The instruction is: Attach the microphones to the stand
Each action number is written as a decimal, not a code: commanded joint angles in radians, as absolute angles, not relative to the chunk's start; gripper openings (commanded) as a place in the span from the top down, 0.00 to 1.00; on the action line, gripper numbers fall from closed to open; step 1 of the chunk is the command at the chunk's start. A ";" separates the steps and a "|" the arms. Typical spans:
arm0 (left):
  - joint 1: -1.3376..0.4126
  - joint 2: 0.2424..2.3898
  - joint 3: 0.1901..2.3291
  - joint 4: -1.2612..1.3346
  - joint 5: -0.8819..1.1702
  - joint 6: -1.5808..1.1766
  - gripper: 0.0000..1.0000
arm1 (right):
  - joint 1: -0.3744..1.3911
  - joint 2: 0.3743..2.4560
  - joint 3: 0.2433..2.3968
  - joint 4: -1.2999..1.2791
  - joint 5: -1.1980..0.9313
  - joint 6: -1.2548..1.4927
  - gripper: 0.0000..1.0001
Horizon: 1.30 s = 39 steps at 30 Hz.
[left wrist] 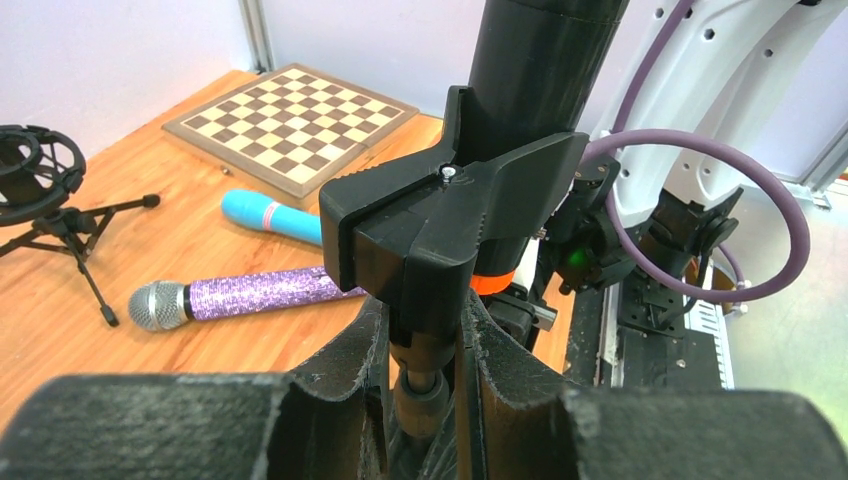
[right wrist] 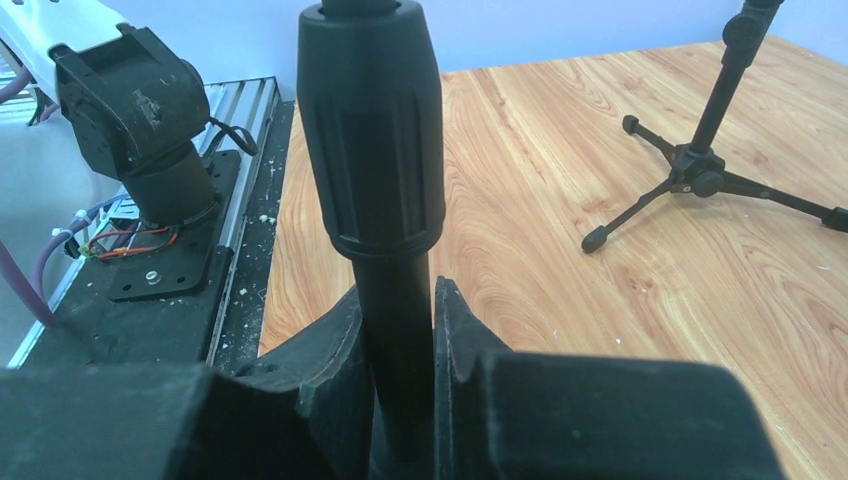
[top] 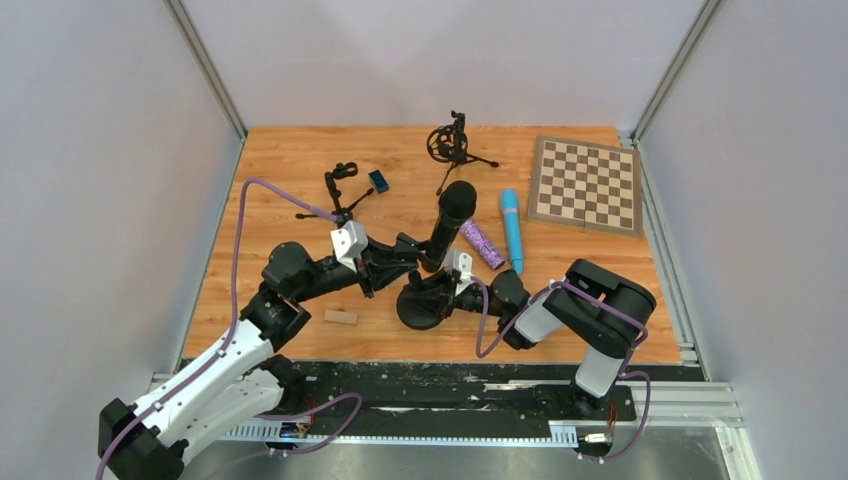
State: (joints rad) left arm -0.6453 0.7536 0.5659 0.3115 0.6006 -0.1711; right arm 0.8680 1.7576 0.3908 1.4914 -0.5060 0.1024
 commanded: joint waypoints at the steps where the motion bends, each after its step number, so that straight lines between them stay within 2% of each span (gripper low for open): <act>1: -0.657 0.664 0.691 0.546 0.677 -0.164 1.00 | 0.838 1.797 0.380 1.503 -0.389 0.170 0.87; 4: -0.657 0.670 0.679 0.529 0.668 -0.149 1.00 | 0.838 1.784 0.380 1.498 -0.386 0.176 0.62; 6: -0.656 0.671 0.671 0.519 0.664 -0.142 1.00 | 0.838 1.778 0.380 1.497 -0.377 0.178 0.49; 10: -0.656 0.673 0.664 0.508 0.670 -0.132 1.00 | 0.838 1.772 0.374 1.508 -0.350 0.176 0.32; 14: -0.656 0.673 0.659 0.486 0.670 -0.119 1.00 | 0.838 1.755 0.368 1.527 -0.339 0.179 0.21; 27: -0.655 0.718 0.613 0.417 0.603 -0.056 1.00 | 0.838 1.668 0.376 1.475 -0.409 0.192 0.00; 39: -0.655 0.772 0.563 0.485 0.517 -0.034 1.00 | 0.838 1.469 0.284 1.299 -0.402 0.158 0.00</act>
State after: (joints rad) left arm -0.6525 0.7727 0.5472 0.3164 0.5594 -0.0559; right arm 0.8410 1.5448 0.3119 1.3708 -0.4030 0.1684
